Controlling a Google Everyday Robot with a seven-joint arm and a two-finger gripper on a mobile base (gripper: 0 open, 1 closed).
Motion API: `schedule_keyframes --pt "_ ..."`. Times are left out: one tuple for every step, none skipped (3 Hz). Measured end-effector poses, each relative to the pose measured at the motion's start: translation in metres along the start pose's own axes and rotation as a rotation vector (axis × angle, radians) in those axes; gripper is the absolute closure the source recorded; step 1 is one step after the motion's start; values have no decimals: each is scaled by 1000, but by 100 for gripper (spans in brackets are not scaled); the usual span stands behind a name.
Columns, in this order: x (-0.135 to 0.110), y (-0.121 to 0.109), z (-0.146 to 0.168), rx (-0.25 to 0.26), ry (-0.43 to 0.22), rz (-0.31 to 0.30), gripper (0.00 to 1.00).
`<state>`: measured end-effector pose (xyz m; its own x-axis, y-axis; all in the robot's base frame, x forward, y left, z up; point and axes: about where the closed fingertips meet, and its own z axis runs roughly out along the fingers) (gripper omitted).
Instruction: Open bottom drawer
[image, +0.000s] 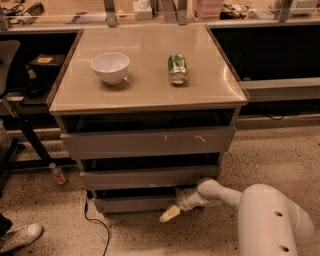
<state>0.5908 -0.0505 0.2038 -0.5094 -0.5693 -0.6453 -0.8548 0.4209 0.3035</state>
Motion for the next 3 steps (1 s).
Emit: schedule_keyframes --pt "1 2 -2 -1 9 4 0" --pt "8 21 -16 -6 26 17 0" --pt "17 71 -56 -22 29 54 0"
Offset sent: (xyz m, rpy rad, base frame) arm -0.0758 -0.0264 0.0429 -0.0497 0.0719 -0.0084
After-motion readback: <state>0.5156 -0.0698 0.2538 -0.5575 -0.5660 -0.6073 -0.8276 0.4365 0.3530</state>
